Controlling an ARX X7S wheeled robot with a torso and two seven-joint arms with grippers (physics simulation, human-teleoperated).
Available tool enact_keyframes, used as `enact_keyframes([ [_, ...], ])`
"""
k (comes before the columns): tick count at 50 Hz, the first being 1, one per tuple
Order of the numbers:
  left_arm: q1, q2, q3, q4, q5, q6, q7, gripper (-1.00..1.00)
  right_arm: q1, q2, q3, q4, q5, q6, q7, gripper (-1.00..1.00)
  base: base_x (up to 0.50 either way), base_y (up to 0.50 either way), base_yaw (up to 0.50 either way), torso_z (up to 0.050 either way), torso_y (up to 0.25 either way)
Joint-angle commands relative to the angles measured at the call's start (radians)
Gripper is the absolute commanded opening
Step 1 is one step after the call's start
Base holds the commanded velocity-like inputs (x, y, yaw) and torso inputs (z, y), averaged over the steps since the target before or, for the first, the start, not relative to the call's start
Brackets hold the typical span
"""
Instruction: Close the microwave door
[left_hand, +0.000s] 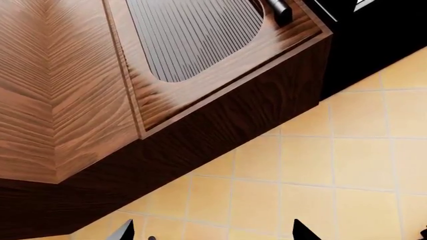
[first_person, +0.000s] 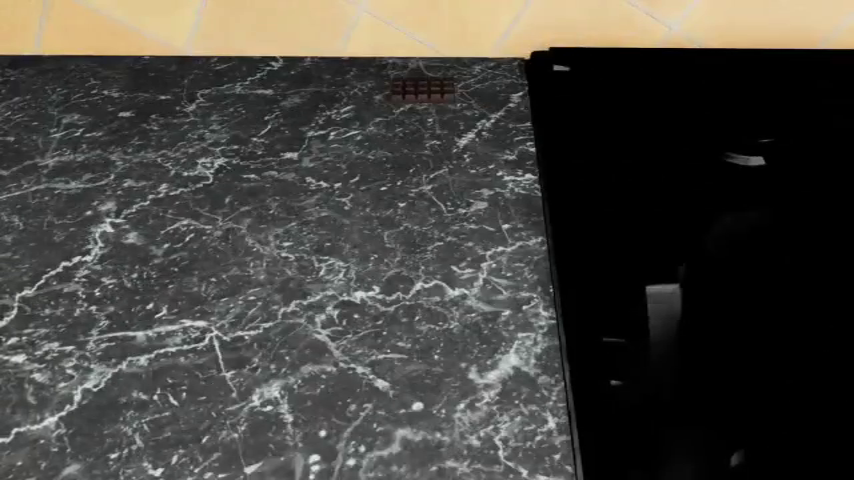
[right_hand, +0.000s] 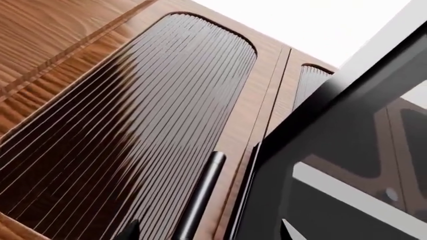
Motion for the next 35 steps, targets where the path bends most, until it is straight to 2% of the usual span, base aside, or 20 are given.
enact_keyframes([
  [1,-0.016,-0.008,0.002,-0.003,-0.015,-0.008,0.009,1.0,0.048,0.009,0.028,0.165,0.017,-0.091,0.017,1.0,0.0,0.0,0.0,0.0,0.0],
  [10,-0.03,-0.012,-0.004,-0.001,-0.025,-0.018,0.013,1.0,0.12,-0.002,0.049,0.325,0.03,-0.159,0.04,1.0,0.0,0.0,0.0,0.0,0.0],
  [11,-0.032,-0.01,-0.003,-0.002,-0.024,-0.02,0.013,1.0,0.127,0.01,0.001,0.336,0.01,-0.178,0.043,1.0,0.0,0.0,0.0,0.0,0.0],
  [21,-0.043,-0.015,-0.001,-0.003,-0.032,-0.028,0.021,1.0,0.254,-0.027,0.004,0.68,0.025,-0.346,0.099,1.0,0.0,0.0,0.0,0.0,0.0],
  [35,-0.04,-0.022,-0.003,0.004,-0.037,-0.026,0.019,1.0,0.303,-0.023,0.051,0.859,0.053,-0.418,0.151,1.0,0.0,0.0,0.0,0.0,0.0],
])
